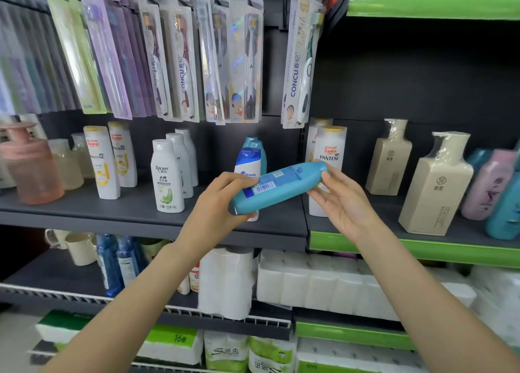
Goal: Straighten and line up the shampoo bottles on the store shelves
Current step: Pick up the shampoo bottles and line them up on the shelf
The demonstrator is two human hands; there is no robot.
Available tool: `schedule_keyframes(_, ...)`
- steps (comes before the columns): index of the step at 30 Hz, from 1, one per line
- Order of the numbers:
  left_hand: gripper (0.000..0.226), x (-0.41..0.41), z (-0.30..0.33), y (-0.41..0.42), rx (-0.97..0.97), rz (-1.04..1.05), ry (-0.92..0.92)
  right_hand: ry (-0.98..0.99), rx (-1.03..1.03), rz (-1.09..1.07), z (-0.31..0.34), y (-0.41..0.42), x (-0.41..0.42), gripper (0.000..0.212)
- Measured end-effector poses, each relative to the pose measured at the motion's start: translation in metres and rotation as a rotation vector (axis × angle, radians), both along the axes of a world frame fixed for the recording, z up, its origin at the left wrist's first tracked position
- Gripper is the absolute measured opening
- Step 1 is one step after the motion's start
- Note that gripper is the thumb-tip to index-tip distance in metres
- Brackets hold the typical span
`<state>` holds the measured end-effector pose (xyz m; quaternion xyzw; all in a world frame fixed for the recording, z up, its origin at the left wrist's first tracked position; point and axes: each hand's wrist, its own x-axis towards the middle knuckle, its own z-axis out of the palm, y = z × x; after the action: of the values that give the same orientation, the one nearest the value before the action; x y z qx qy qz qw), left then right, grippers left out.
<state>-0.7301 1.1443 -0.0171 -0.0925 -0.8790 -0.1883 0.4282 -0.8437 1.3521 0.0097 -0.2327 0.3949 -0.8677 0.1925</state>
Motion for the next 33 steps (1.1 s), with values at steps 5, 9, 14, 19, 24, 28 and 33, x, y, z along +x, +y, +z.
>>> schedule_keyframes(5,0.060,0.000,-0.001,-0.002,0.010,-0.045,-0.035,-0.013,-0.016,0.001,-0.001,0.000,-0.003,0.032)
schedule_keyframes(9,0.061,-0.003,-0.001,-0.002,0.012,-0.031,-0.034,0.017,-0.006,0.002,0.005,0.000,-0.004,0.030)
schedule_keyframes(14,0.047,-0.005,0.001,0.007,0.319,-0.075,-0.191,0.096,0.086,-0.017,0.007,-0.002,-0.007,0.035)
schedule_keyframes(19,0.042,-0.015,0.002,0.014,0.597,-0.230,-0.310,0.155,0.076,0.040,0.009,-0.005,-0.007,0.035)
schedule_keyframes(24,0.029,-0.024,0.005,0.011,0.595,-0.183,-0.304,0.230,0.226,-0.137,0.012,-0.005,-0.010,0.023)
schedule_keyframes(28,0.015,-0.031,0.021,0.004,0.530,0.002,-0.060,0.408,0.456,-0.349,0.020,-0.014,-0.015,0.029)
schedule_keyframes(33,0.017,-0.051,0.038,-0.022,0.542,0.100,0.041,0.564,0.668,-0.506,0.022,-0.034,-0.036,0.036)
